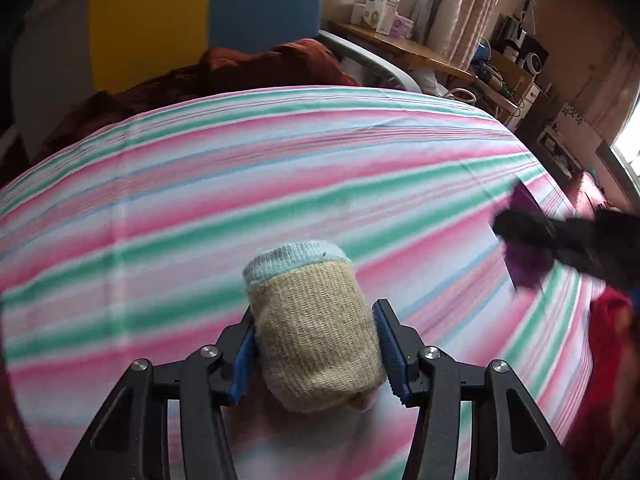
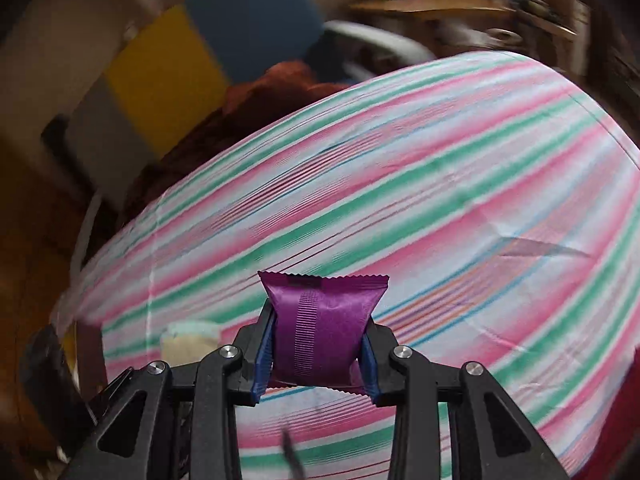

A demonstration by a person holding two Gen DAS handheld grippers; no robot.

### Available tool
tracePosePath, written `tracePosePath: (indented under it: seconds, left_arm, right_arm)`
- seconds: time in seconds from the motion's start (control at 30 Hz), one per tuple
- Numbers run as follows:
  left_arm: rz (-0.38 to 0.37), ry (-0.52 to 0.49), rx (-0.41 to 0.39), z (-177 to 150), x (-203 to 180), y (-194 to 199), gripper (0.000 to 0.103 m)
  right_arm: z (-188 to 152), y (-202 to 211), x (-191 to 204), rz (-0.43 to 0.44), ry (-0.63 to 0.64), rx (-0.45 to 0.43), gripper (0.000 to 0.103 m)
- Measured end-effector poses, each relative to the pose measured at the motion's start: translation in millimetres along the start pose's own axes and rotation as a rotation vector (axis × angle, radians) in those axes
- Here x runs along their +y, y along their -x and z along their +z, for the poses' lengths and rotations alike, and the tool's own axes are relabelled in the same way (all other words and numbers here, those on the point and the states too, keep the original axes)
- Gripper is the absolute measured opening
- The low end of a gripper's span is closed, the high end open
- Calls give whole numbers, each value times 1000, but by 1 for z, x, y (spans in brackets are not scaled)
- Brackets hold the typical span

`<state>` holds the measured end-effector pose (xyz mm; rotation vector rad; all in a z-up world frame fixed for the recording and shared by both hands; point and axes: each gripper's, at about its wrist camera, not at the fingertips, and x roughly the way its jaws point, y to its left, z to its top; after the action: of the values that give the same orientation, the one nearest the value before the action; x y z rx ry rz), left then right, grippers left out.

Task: Organize objects
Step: 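Grasp the rolled beige sock with the left gripper, then carry the sock with the left gripper while the right carries the purple packet to the tray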

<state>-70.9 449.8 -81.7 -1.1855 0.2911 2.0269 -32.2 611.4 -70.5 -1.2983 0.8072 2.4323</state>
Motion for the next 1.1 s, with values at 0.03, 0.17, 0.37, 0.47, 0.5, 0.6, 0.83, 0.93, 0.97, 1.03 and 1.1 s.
tracePosePath:
  seconds: [0.03,0.17,0.37,0.47,0.5,0.6,0.83,0.93,0.97,1.03,1.1]
  left_arm:
    - [8,3,-9,-12,6,9,54]
    - [40,7,-50,-56,23,43,54]
    - [76,-13,-112,-106,30,69,52]
    - [122,-71,-139,-112,19,66,51]
    - [129,-84,-148,-114,17,66,51]
    - [132,-88,-157,-117,17,66,51]
    - [135,-92,-166,-118,15,64,51]
    - [133,-91,-167,-118,15,64,51]
    - [134,-92,-168,-117,14,63,51]
    - [135,-95,-169,-117,15,64,49]
    - [138,-97,-170,-118,16,66,48]
  right_arm:
    - [-2,-3,7,20,30,19,36]
    - [-7,-13,29,72,118,69,36]
    - [-10,-22,37,113,144,112,36]
    - [-10,-20,35,104,132,108,36]
    - [-10,-21,35,102,129,107,36]
    - [-11,-22,34,87,129,113,36]
    - [-10,-18,37,76,152,98,36]
    - [-11,-17,41,77,172,89,36]
    - [-11,-16,42,76,178,87,36]
    - [-12,-15,45,77,193,82,36]
    - [-12,-14,47,79,203,76,36]
